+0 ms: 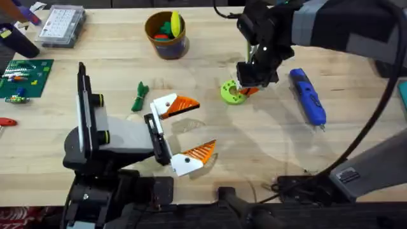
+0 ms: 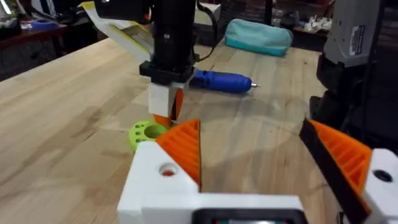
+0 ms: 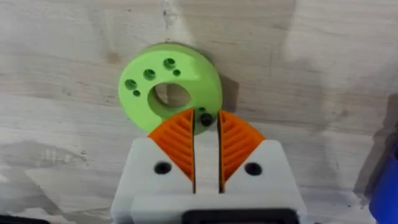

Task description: Pick up the gripper from the table and insert it into the empty holder that is missing its gripper. Then pick up a screw, insert it into the mounting hole, and use the screwdriver to tighten it. Finally, clean up the table by picking up the vegetable and placing it into the bucket.

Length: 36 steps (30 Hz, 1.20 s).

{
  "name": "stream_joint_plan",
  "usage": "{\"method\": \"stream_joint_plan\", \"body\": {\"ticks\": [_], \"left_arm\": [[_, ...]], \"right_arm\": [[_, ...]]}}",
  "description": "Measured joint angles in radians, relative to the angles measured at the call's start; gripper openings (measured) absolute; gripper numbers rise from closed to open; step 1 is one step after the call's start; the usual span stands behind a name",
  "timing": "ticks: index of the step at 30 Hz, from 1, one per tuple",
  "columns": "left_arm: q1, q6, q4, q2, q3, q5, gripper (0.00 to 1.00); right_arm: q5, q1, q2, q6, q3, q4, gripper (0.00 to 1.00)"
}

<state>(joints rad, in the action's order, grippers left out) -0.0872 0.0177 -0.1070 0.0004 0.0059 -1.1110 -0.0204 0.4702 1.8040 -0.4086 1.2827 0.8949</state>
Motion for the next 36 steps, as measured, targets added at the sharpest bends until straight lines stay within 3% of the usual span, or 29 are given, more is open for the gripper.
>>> {"method": "stream_joint_plan", "body": {"ticks": [12, 23, 36], "left_arm": [[0.000, 0.000, 0.000, 0.000, 0.000, 0.000, 0.990], [0.000, 0.000, 0.000, 0.000, 0.000, 0.000, 0.991], [0.000, 0.000, 0.000, 0.000, 0.000, 0.000, 0.991]], "right_arm": [[0.000, 0.000, -0.085, 0.049, 0.093, 0.159, 0.004], [-0.003, 0.022, -0.089, 0.152, 0.368, 0.407, 0.004], [-0.003, 0.183, -0.089, 0.292, 0.697, 0.509, 0.004]]}}
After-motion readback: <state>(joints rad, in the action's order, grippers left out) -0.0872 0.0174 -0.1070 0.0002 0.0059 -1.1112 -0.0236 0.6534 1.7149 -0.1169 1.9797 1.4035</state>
